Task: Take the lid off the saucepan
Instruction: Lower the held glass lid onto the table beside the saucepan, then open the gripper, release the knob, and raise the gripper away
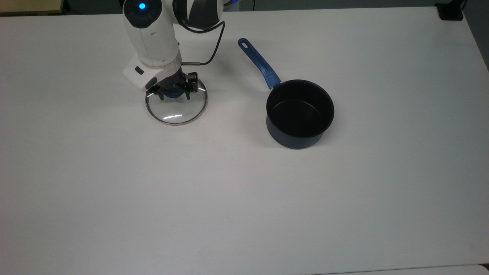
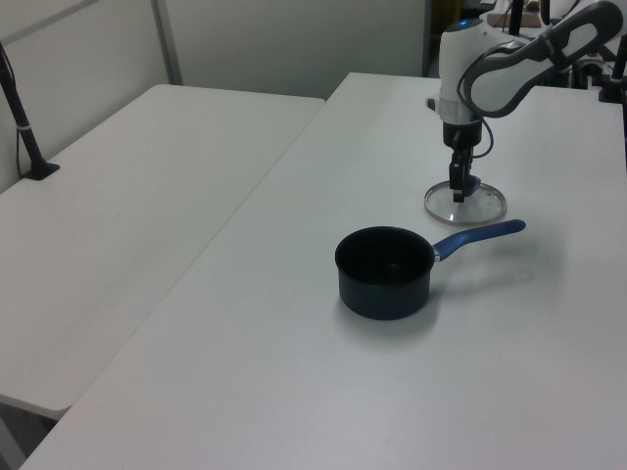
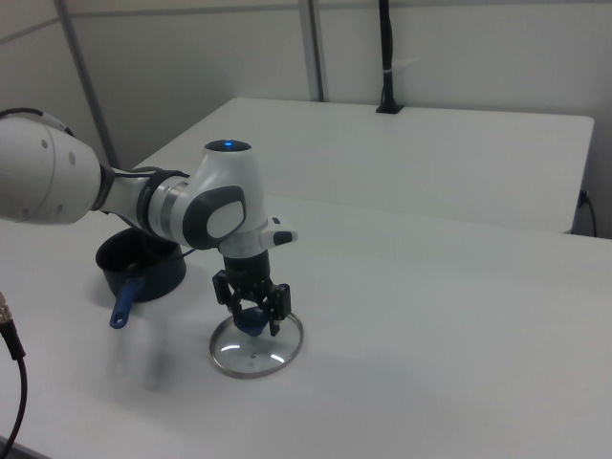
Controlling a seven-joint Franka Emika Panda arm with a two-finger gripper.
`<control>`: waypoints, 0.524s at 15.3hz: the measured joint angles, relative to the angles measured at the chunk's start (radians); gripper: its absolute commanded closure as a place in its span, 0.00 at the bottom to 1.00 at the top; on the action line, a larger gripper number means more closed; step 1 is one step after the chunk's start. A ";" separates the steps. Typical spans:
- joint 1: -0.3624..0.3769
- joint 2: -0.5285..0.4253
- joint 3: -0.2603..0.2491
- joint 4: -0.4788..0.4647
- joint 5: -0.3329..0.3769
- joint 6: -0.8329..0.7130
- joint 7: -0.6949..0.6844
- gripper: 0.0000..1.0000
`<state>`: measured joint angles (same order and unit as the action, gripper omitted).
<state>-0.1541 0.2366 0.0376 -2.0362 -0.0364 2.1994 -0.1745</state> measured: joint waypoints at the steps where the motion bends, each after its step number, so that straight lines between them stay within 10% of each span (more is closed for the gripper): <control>1: -0.002 0.001 0.000 0.000 0.011 0.000 0.001 0.00; 8: 0.002 -0.051 0.000 0.145 0.033 -0.091 0.320 0.00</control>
<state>-0.1518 0.1853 0.0375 -1.8912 -0.0032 2.1081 0.1452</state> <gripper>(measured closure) 0.000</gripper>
